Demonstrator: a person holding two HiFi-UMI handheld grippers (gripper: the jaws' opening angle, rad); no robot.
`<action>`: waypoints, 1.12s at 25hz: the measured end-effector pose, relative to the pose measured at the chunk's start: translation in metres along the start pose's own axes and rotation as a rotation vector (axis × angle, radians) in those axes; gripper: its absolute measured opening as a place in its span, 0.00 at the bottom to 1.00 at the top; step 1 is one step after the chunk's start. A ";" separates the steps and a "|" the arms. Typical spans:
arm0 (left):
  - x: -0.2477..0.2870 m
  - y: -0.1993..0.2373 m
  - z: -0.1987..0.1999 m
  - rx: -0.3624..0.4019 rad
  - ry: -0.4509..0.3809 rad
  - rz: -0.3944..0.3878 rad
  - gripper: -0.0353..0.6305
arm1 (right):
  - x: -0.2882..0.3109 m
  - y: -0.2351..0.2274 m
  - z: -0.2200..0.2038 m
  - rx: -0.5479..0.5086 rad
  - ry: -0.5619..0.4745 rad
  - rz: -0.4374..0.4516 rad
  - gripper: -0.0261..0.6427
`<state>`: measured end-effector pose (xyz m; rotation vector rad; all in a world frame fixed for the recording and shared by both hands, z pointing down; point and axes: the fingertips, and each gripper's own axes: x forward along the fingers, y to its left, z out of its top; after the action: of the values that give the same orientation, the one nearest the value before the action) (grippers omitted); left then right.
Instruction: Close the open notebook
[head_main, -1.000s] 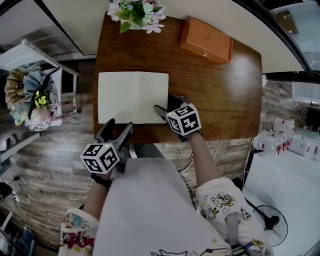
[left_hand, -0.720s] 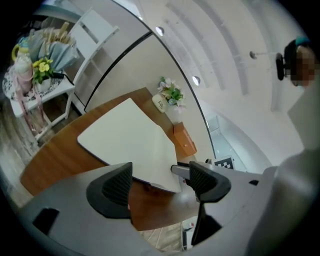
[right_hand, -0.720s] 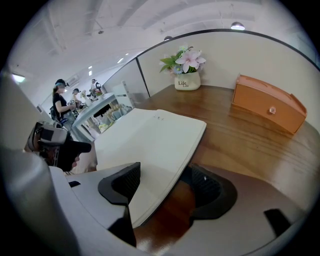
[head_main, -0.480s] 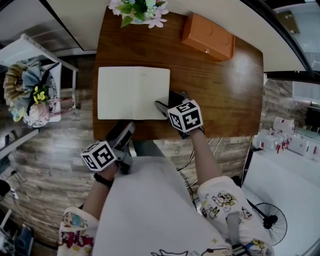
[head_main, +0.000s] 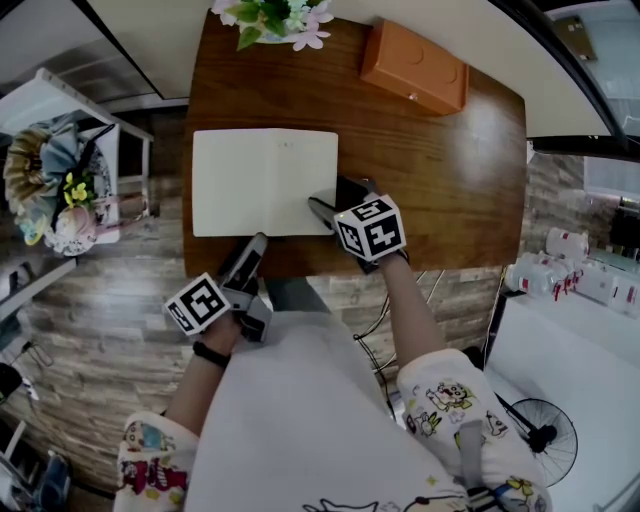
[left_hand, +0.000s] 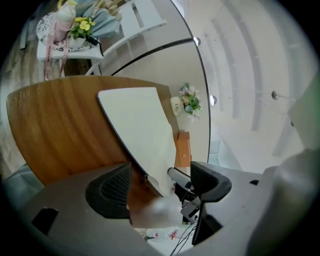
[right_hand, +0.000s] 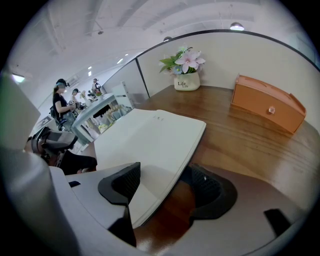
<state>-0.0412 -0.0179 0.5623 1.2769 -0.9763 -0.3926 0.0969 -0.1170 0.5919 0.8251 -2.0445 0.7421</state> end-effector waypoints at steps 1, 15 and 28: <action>0.000 0.002 0.000 -0.019 -0.009 0.011 0.57 | 0.000 0.000 0.000 0.000 0.000 0.000 0.46; 0.005 -0.007 0.010 -0.091 -0.072 -0.087 0.56 | -0.001 0.000 0.000 0.002 -0.011 -0.004 0.46; -0.005 -0.001 0.025 0.030 -0.054 -0.068 0.57 | -0.001 0.000 0.001 0.004 -0.010 0.003 0.46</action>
<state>-0.0628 -0.0300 0.5587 1.3352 -0.9898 -0.4689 0.0973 -0.1176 0.5910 0.8299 -2.0539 0.7458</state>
